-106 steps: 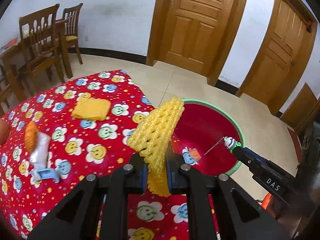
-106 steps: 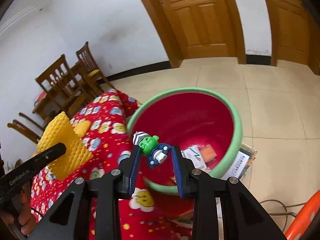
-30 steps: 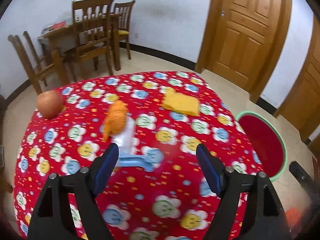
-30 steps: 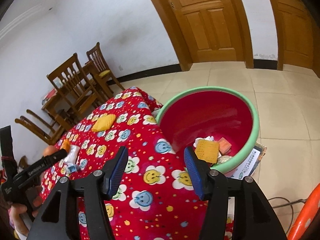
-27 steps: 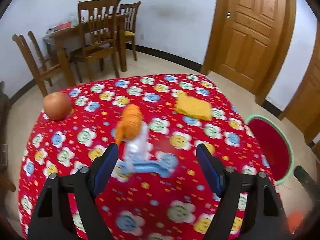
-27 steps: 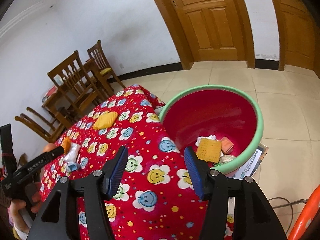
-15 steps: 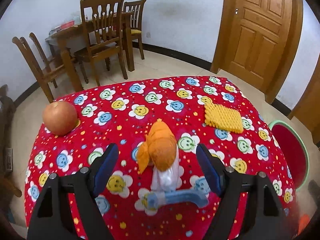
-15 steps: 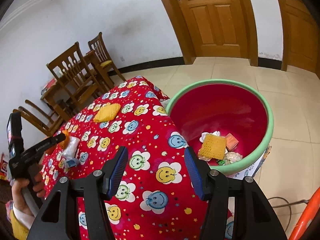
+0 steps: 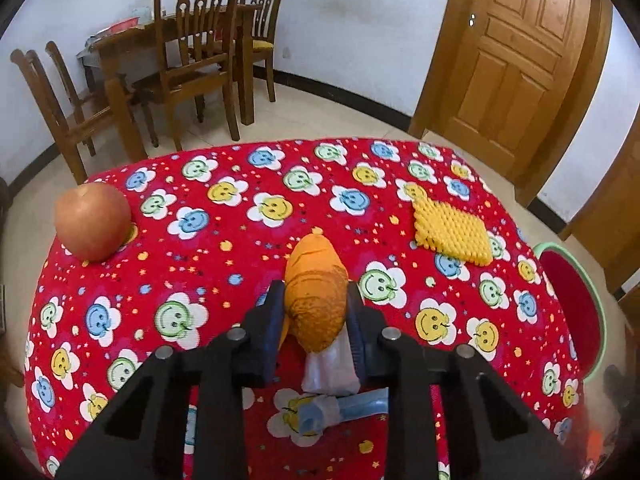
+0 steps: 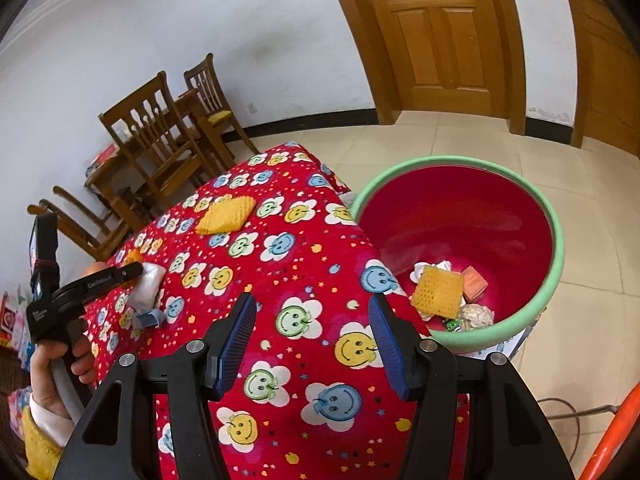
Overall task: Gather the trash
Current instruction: 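Grasp the orange bread-shaped item with the left gripper, then grasp the clear plastic bag with the right gripper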
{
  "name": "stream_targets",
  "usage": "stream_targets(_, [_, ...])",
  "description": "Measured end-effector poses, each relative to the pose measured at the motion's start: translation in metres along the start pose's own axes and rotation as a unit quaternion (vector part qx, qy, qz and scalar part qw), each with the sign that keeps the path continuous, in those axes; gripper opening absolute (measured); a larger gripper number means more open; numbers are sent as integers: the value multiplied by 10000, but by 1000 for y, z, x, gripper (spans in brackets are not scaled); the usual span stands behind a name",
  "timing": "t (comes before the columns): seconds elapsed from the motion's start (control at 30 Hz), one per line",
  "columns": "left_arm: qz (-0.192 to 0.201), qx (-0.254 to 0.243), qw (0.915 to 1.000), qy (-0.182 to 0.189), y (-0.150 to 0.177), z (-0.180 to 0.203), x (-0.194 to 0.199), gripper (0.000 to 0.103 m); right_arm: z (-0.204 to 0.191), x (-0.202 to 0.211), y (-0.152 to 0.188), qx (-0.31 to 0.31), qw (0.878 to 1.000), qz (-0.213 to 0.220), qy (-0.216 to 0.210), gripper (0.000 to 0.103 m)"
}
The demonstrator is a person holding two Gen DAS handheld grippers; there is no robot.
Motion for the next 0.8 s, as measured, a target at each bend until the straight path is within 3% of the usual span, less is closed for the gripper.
stream_targets(0.43, [486,534,9974,-65,7,-43,52,29,-57,-21,-6,398,9987,-109,-313,60])
stream_targets(0.8, [354,971,9931,-551,27,-90,49,29,-137,-64,3,840,9932,-463,-652,60])
Point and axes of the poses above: each gripper's, at about its wrist camera, not at the fingertips, and x roughly against the way its jaws point, z to its right, y to its underside, the point moved 5 cm from there along -x, roughly the way its jaws point, and after that the axes turned 1 degree about z, right-handed, at the moved point
